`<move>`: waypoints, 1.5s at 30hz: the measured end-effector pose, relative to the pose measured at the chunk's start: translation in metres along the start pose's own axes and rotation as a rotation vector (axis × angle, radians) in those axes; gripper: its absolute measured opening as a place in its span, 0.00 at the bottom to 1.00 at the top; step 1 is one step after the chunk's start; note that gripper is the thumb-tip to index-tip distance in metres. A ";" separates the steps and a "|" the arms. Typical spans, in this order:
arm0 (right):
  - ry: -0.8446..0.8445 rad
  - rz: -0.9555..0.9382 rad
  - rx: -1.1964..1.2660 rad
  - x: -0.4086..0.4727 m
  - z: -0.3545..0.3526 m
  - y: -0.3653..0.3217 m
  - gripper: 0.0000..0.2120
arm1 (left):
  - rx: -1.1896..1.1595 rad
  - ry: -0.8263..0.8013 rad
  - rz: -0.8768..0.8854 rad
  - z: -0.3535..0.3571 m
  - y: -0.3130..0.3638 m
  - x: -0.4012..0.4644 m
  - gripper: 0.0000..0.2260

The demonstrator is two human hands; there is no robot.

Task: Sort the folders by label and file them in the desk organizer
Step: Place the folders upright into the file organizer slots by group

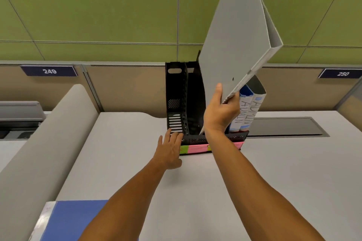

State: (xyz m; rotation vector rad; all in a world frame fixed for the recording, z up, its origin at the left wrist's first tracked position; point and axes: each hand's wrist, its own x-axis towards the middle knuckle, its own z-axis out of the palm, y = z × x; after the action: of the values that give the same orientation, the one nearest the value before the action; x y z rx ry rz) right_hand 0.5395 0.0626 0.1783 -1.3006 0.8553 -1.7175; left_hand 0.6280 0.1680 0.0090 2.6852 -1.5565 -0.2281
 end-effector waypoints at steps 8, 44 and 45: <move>-0.085 0.015 -0.036 -0.001 0.006 0.012 0.13 | 0.013 -0.013 -0.006 -0.001 0.000 0.003 0.45; -0.553 -0.226 -0.376 0.044 0.031 -0.001 0.24 | -0.031 -0.072 -0.029 -0.008 0.005 0.000 0.44; -0.597 -0.284 -0.451 0.049 0.030 -0.003 0.20 | -0.028 -0.071 -0.029 -0.008 0.006 0.001 0.44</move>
State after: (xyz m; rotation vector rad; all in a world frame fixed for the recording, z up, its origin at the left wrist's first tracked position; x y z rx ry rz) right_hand 0.5611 0.0190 0.2090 -2.1812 0.7401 -1.2380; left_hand 0.6250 0.1638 0.0170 2.7083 -1.5220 -0.3474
